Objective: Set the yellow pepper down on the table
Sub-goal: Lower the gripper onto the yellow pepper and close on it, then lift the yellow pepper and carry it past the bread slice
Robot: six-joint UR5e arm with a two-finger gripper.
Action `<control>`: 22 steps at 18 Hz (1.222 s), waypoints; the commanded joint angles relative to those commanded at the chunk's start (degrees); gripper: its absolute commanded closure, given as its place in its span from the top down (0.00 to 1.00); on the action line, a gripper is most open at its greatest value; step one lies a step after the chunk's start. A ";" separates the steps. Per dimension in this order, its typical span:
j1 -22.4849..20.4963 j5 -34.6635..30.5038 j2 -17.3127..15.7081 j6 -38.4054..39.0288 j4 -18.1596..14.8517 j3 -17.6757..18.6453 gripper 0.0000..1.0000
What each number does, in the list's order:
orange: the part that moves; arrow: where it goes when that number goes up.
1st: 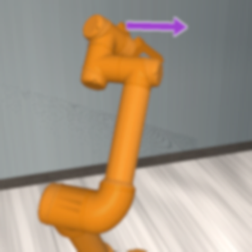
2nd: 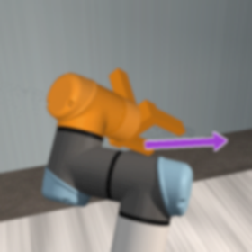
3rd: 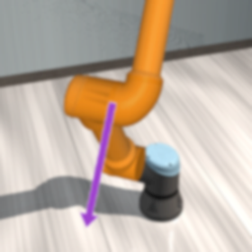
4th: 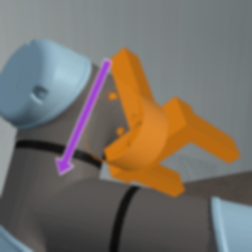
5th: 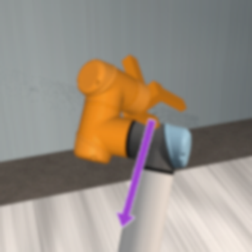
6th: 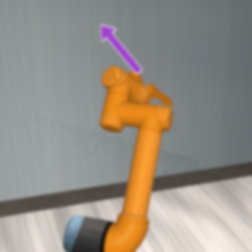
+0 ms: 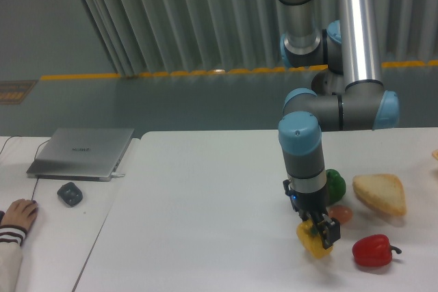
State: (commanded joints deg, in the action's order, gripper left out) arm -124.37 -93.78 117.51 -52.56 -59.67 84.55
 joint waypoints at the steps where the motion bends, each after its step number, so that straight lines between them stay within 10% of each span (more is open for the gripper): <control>1: -0.09 0.00 -0.09 0.09 -0.09 0.00 0.43; 7: -4.91 2.90 -4.13 -2.36 -4.04 -1.76 0.43; 22: -21.96 -1.14 -11.78 -49.47 -18.02 -1.06 0.44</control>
State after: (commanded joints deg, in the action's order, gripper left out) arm -146.33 -94.92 105.73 -102.03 -77.70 83.50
